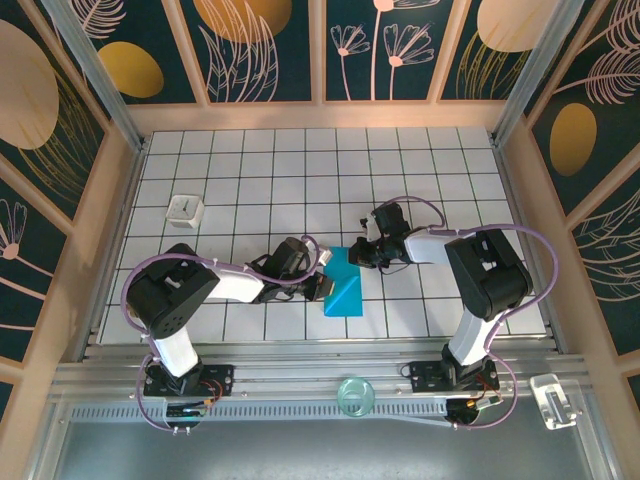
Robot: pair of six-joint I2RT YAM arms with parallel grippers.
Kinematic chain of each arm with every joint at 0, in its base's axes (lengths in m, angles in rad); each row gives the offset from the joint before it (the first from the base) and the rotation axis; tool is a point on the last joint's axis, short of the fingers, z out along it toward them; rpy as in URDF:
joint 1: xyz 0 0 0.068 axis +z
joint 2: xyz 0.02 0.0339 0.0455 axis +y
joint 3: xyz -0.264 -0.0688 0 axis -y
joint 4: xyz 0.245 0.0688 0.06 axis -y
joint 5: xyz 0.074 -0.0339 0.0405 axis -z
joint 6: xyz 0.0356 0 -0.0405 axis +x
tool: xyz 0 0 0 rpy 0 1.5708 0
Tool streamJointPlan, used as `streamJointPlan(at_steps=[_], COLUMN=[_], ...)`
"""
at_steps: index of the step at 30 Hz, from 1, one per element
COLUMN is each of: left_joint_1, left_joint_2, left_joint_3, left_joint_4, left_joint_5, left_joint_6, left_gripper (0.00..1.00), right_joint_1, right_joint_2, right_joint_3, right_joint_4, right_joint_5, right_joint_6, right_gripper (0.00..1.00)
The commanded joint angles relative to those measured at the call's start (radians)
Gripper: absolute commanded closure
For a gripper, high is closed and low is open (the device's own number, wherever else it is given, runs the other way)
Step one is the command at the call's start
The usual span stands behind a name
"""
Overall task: Fold a paper plane with a square sheet of paper (pick it up from the middle)
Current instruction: Fold the triangle a second time at the center of the table.
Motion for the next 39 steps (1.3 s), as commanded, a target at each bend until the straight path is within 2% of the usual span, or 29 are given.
streamJointPlan(at_steps=[1, 14, 27, 39], left_joint_1=[0.005, 0.005, 0.006, 0.006], left_joint_2=[0.008, 0.013, 0.014, 0.024], left_joint_3=[0.001, 0.003, 0.001, -0.003], left_joint_4=[0.022, -0.009, 0.007, -0.029], left_joint_5=[0.018, -0.051, -0.006, -0.046], left_joint_6=[-0.007, 0.007, 0.001, 0.011], left_gripper=[0.98, 1.0, 0.99, 1.0], right_joint_1=[0.014, 0.014, 0.015, 0.015], right_joint_2=[0.048, 0.049, 0.051, 0.052], right_joint_3=[-0.008, -0.006, -0.01, -0.001], right_joint_4=[-0.066, -0.068, -0.065, -0.069], right_joint_5=[0.059, 0.058, 0.058, 0.058], right_joint_6=[-0.019, -0.019, -0.019, -0.023], right_gripper=[0.92, 0.92, 0.92, 0.92])
